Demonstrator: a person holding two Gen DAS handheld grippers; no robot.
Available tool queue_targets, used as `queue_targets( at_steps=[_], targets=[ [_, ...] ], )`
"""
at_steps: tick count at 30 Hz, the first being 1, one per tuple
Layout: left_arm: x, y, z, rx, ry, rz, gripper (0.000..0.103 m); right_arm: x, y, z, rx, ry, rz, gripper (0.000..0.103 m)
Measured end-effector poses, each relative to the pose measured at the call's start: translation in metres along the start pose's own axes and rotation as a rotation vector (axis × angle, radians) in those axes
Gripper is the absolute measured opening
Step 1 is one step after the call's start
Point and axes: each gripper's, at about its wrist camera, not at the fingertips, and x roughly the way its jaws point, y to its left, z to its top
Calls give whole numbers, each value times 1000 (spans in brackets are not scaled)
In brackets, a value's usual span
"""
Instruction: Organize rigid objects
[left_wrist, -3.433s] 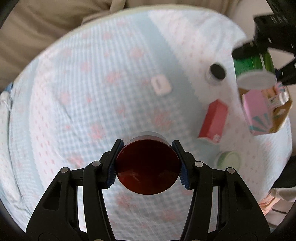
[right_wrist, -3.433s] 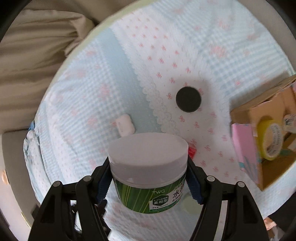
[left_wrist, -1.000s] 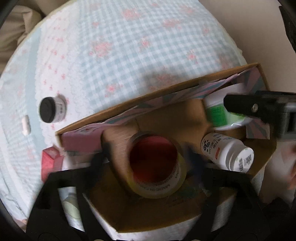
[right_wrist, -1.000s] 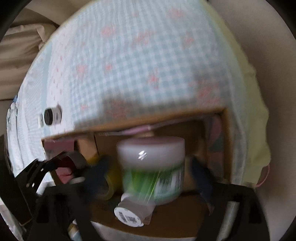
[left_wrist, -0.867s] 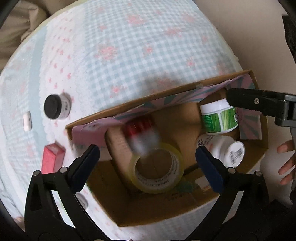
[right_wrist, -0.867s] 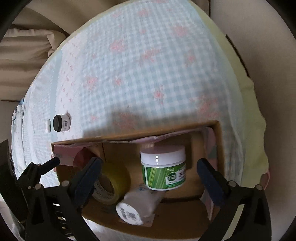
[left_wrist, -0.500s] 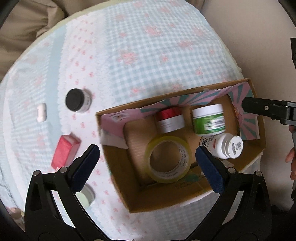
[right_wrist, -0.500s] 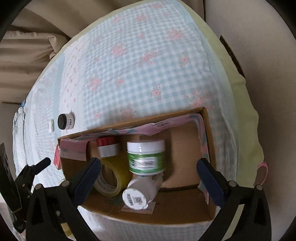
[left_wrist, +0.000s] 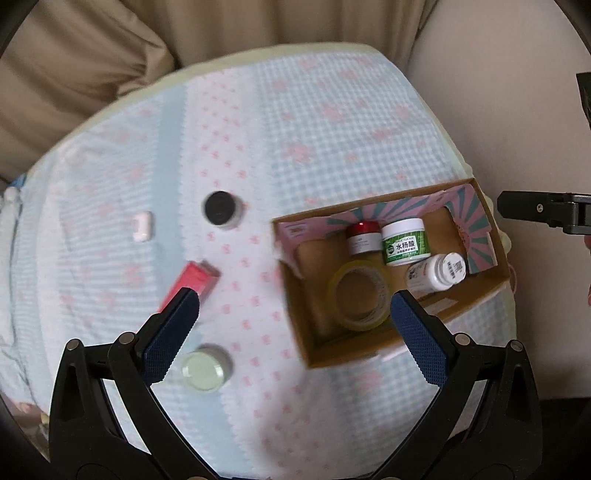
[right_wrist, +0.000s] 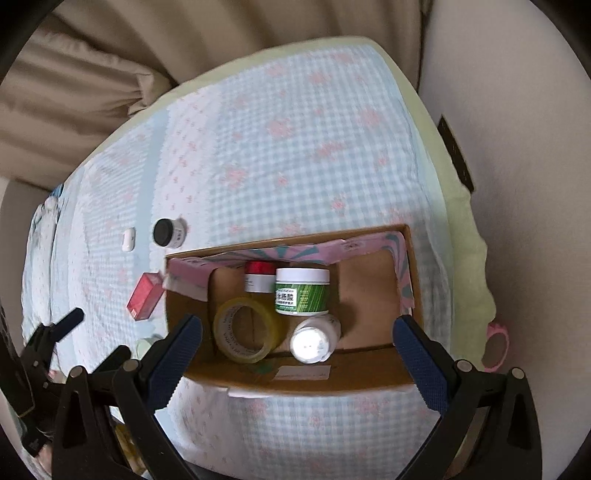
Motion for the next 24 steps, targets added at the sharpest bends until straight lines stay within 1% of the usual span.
queue_targets(
  at_steps=[6,10,13,15,17,19,22,24],
  targets=[
    [-43,44,-19,-17,-54,39,103,-26,44,-14,-105,-76,-49,103],
    [-63,80,-33,-41,-79,36,103,-42,77,-30,-162,-120,-84,103],
    [-74,105,-44,-37,-88,40,103,-53,100,-46,-180,-149,-100,103],
    [-80,120,-51,-17,-94,33,103,-58,114,-57,-179,-155,-107,103],
    [-88,136,-58,21,-110,46,103,-61,130,-69,-170,-159,-108,103],
    [-94,148,-63,57,-125,42,103,-61,147,-82,-161,-165,-110,103],
    [-99,172,-68,114,-120,15,103,-57,173,-101,-129,-168,-101,103],
    [-99,186,-69,146,-108,-15,103,-52,191,-114,-93,-163,-76,103]
  ],
)
